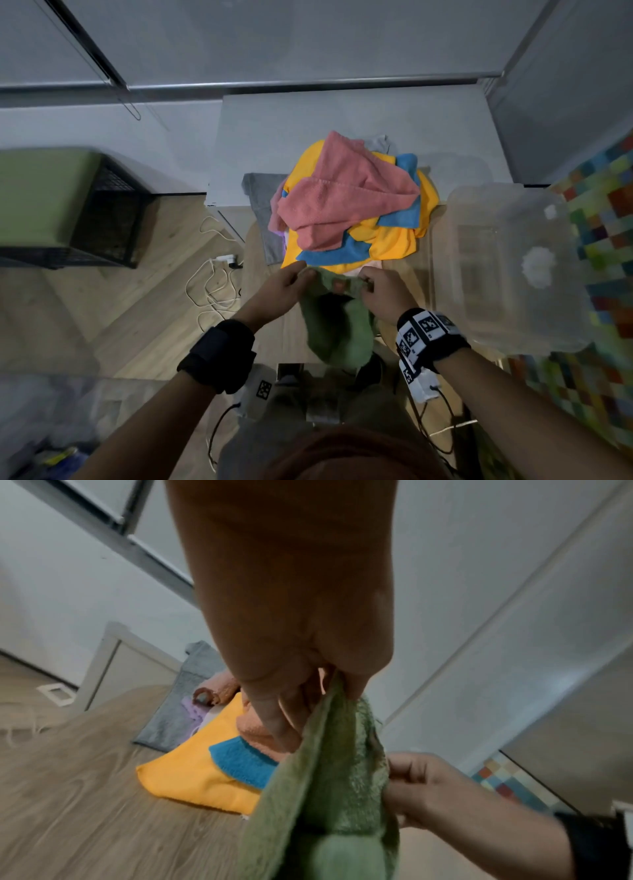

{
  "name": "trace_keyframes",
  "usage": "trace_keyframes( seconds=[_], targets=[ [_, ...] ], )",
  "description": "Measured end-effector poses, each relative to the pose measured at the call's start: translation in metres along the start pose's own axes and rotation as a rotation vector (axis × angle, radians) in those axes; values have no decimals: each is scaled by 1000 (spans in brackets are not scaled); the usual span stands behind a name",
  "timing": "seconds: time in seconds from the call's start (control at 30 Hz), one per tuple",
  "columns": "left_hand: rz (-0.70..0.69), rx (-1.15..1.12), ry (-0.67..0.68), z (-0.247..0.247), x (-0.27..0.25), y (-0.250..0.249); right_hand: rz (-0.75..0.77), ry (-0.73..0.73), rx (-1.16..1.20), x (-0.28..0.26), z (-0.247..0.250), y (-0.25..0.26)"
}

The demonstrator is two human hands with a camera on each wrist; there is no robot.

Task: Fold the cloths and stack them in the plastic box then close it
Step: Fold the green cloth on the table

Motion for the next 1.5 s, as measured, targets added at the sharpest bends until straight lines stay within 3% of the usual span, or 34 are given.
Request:
trace_keyframes(
  seconds=[0.17,0.37,0.43,0.5,0.6,0.67,0.73,0.9,1.0,1.17,1.33,1.5],
  targets=[
    [47,-31,-197,16,-2,9,-3,113,31,5,-9,-1],
    [31,-115,-463,33,-14,13,65,43,202,-7,2,14],
    [79,-112,-439,31,-17,21,81,150,194,-14,-6,17],
    [156,-103,-357,25,-24,29,114,379,53,-26,-23,18],
    [313,-207,-71,1,-42,49,77,772,-73,-56,-46,6],
    [402,-282,60,-8,-56,65,27,887,-57,-65,-49,-3],
    [411,-232,17,5,-54,78,9,835,-87,-54,-49,-9],
    [257,189,-267,60,-13,104,26,439,-302,14,-44,-29],
    [234,230,-394,79,6,120,-28,315,-342,51,-53,-54],
    [249,213,-474,85,30,131,-96,134,-326,82,-62,-81],
    [180,126,-530,82,31,127,-95,87,-221,79,-57,-81],
    [236,38,-428,69,11,139,-106,266,-43,53,-66,-75]
  ],
)
Point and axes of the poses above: each hand's wrist, its own x-axis towards the middle knuckle, its own z-axis out of the back of the hand, y = z × x, the point moved 10 cm from there along x, towards the middle knuckle, and after that the axes turned 11 degrees about -x, right-handed, at the moved point
